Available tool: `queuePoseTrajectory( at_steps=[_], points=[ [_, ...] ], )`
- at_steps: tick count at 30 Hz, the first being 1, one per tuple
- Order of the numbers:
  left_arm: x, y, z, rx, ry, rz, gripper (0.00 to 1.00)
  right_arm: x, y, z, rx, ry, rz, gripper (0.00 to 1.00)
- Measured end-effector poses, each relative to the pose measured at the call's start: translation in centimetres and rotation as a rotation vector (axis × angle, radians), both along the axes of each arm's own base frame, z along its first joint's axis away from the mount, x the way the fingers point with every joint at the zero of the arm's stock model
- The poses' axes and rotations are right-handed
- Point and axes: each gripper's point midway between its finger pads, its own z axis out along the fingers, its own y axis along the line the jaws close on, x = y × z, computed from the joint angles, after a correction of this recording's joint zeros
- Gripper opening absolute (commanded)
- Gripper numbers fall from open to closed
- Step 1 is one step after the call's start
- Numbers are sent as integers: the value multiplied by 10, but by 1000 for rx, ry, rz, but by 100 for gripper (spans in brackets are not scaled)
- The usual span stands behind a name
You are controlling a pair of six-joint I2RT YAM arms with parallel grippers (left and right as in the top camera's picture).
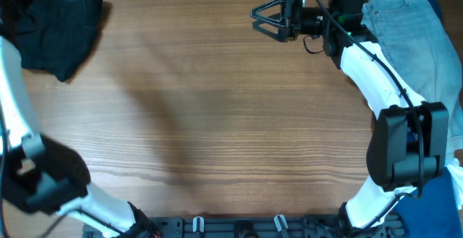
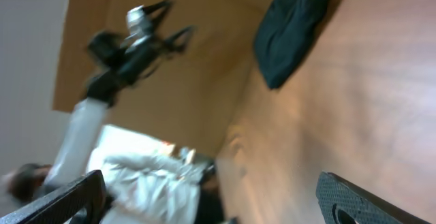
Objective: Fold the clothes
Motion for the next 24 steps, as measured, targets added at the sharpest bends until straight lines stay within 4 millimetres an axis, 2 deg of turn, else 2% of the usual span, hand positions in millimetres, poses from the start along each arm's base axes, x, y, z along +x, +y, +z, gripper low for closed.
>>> queuePoseTrajectory(
  at_steps=[2, 4, 7, 11, 16, 20, 22, 24],
  points=[
    [-20, -14, 46, 23, -77, -18, 100, 11, -4, -3, -32, -70, -56, 100],
    [-44, -29, 86, 51, -144, -32, 100, 31, -12, -9, -94, -160, -163, 100],
    [-64, -40, 114, 71, -189, -41, 100, 65, -32, -19, -217, -264, -360, 100],
    [-73, -52, 114, 41, -173, -77, 100, 107, -74, -28, -441, -407, -648, 100],
    [-81, -70, 123, 16, -194, -150, 100, 138, -130, -19, -811, -704, -880, 100],
    [-92, -82, 139, 21, -232, -191, 100, 149, -173, 14, -1128, -967, -1036, 100],
    [-96, -88, 143, 16, -243, -216, 100, 150, -183, 24, -1208, -1022, -1068, 100],
    [-97, -94, 145, 7, -250, -248, 100, 148, -183, 29, -1226, -1030, -1085, 100]
  ],
)
